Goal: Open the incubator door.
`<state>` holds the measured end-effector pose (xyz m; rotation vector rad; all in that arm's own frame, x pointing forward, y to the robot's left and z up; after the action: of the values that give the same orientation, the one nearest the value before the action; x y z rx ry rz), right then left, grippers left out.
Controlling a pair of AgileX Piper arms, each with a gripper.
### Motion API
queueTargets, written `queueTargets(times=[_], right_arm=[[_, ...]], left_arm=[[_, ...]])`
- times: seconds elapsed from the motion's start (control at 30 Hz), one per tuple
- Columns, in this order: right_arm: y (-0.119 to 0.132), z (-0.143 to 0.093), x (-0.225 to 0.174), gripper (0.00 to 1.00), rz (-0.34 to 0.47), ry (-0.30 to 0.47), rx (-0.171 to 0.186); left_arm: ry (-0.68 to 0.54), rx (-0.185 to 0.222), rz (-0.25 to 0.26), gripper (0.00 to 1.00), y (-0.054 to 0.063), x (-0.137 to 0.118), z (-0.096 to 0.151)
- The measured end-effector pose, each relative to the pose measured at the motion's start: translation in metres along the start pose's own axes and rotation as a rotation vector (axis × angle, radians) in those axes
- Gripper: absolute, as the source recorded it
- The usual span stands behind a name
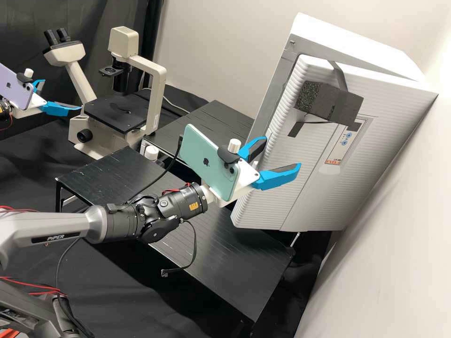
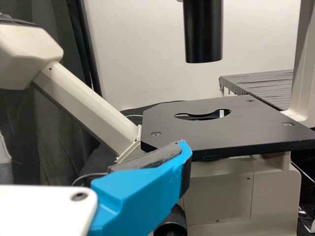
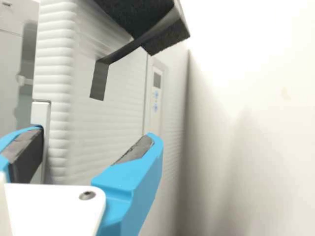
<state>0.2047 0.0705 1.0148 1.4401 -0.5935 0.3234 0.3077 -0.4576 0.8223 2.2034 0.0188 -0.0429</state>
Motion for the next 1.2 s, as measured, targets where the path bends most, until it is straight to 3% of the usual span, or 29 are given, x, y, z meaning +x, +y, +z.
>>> queueTargets(times=[0.17,0.37,0.8,1.03,1.13,1.2], right_arm=[[0.006,0.002,-0.005,1.0,0.037,-0.047,-0.045],[0.011,0.005,-0.008,1.0,0.068,-0.105,-0.037],[0.016,0.016,-0.013,1.0,0.128,-0.243,0.08],[0.019,0.022,-0.018,1.0,0.154,-0.332,0.103],[0.024,0.026,-0.02,1.0,0.209,-0.378,0.132],[0.026,0.03,-0.021,1.0,0.256,-0.413,0.133]], left_arm=[[0.0,0.0,0.0,1.0,0.0,0.0,0.0],[0.0,0.0,0.0,1.0,0.0,0.0,0.0],[0.0,0.0,0.0,1.0,0.0,0.0,0.0],[0.0,0.0,0.0,1.0,0.0,0.0,0.0],[0.0,0.0,0.0,1.0,0.0,0.0,0.0],[0.0,0.0,0.0,1.0,0.0,0.0,0.0]])
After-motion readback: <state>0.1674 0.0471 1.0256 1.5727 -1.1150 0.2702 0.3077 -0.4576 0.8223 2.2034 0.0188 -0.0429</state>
